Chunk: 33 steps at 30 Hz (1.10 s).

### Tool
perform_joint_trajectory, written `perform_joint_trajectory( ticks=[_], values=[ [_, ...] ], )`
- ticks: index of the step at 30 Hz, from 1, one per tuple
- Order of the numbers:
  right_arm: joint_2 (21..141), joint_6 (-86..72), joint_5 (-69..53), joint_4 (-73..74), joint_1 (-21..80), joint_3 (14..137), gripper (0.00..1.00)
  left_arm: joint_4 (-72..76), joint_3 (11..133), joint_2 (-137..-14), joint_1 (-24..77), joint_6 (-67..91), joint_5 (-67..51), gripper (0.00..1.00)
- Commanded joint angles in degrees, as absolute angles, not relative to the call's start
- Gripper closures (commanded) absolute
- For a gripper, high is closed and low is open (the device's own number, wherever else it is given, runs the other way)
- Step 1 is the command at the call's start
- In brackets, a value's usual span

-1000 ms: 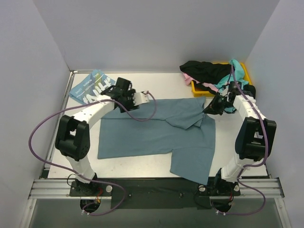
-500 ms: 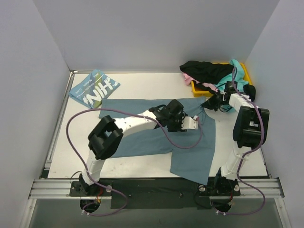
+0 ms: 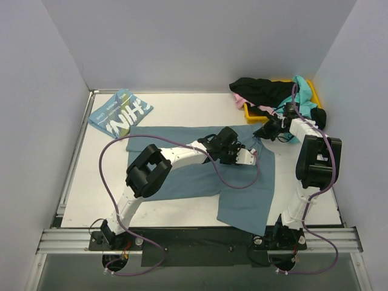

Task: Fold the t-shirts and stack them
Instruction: Fold the flattened tshirt in 1/3 of the way

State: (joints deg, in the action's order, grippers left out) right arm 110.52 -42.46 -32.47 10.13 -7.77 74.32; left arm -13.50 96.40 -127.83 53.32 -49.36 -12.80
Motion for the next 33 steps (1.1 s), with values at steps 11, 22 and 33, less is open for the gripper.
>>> perform_joint_trajectory(
  ticks=[11, 22, 33],
  values=[
    [108.28, -39.46, -33.66, 12.57, -8.09, 77.08, 1.0, -14.15, 101.95, -133.77, 54.05, -52.82, -13.1, 0.64],
    [107.32, -38.06, -33.84, 13.36, -8.17, 76.99, 1.0, -21.62, 106.87, -132.72, 53.79, -52.73, -12.83, 0.65],
    [106.7, -37.71, -33.93, 13.53, -8.17, 76.82, 1.0, -24.06, 109.42, -134.12, 52.12, -55.72, -14.92, 0.6]
  ],
)
